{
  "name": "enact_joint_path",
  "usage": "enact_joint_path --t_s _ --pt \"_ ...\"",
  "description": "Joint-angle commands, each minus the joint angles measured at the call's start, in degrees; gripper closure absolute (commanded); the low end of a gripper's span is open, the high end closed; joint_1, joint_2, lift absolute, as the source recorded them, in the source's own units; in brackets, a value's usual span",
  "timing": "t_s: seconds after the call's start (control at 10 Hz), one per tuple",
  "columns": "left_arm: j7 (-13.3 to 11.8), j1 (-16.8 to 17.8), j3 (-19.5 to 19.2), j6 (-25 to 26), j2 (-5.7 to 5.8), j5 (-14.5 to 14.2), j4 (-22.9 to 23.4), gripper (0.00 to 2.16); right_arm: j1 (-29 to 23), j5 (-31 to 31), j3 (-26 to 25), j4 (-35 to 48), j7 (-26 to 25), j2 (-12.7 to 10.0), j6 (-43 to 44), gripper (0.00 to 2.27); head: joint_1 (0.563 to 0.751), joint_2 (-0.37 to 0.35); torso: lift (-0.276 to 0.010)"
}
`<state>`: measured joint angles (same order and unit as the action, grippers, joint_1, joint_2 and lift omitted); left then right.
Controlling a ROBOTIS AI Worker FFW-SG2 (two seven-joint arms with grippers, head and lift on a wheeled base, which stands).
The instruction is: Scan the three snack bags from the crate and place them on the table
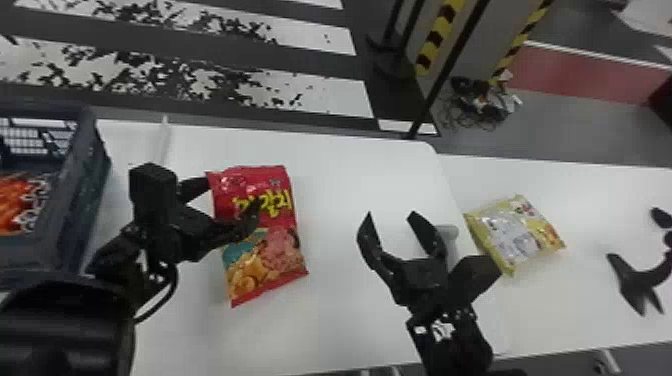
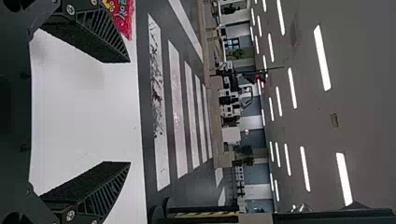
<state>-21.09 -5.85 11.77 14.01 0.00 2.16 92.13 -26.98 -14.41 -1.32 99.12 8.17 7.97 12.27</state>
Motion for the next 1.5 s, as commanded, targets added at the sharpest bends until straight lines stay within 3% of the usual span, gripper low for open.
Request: enact_joint_path --t_s 0.0,0.2,0.3,0.4,0.6,0.7,0.9,1.0,1.2,1.3,1.4 --pt "2.0 0.0 3.1 0.9 -0.15 11.9 1.0 0.03 0.3 0.0 -0.2 -0.1 0.0 0.0 -0.6 0.11 0.695 -0.254 -0.062" --pt "3.6 1.7 7.2 11.1 -0.15 24.6 0.9 0.03 0.7 -0.1 -0.2 -0.2 0.0 0.0 -1.2 0.11 0.695 -0.258 -0.062" --pt "2.1 3.1 8.7 18.8 -0.15 29.6 0.5 0.02 1.0 -0.1 -0.2 -0.7 0.0 0.1 -1.2 0.11 0.695 -0.256 -0.062" --pt "-1.4 4.0 9.0 24.3 -0.15 34.1 0.7 0.02 1.1 -0.1 -0.2 -0.9 0.0 0.0 -1.2 0.11 0.695 -0.246 -0.062" --pt "-8.1 4.2 9.1 31.0 -0.15 40.0 3.7 0.02 1.5 -0.1 -0.2 -1.2 0.0 0.0 -1.3 0.11 0.695 -0.220 -0.062" --pt "-6.9 2.7 9.5 31.0 -0.15 42.0 6.4 0.02 1.5 -0.1 -0.2 -1.2 0.0 0.0 -1.5 0.11 0.695 -0.207 -0.062" --pt "0.3 -2.1 8.4 24.8 -0.15 38.6 12.4 0.02 1.5 -0.1 -0.2 -1.1 0.7 0.0 -2.4 0.11 0.695 -0.186 -0.062" --pt "2.5 -4.8 6.4 21.1 -0.15 34.0 14.7 0.02 1.4 -0.8 -0.2 -0.8 1.8 0.1 -4.1 0.11 0.695 -0.186 -0.062" --pt "4.2 -11.0 -0.5 8.5 -0.15 23.7 18.5 0.02 1.3 -0.8 -0.5 0.0 3.3 0.1 -7.0 0.11 0.695 -0.184 -0.062" --pt "4.4 -13.9 -4.3 3.5 -0.15 17.0 20.3 0.03 1.3 -0.9 -1.0 1.0 4.7 0.2 -10.3 0.11 0.695 -0.179 -0.062" --pt "4.4 -16.6 -7.4 1.2 -0.15 12.6 22.0 0.03 1.3 -1.1 -1.3 1.9 6.2 0.3 -12.9 0.12 0.695 -0.159 -0.062"
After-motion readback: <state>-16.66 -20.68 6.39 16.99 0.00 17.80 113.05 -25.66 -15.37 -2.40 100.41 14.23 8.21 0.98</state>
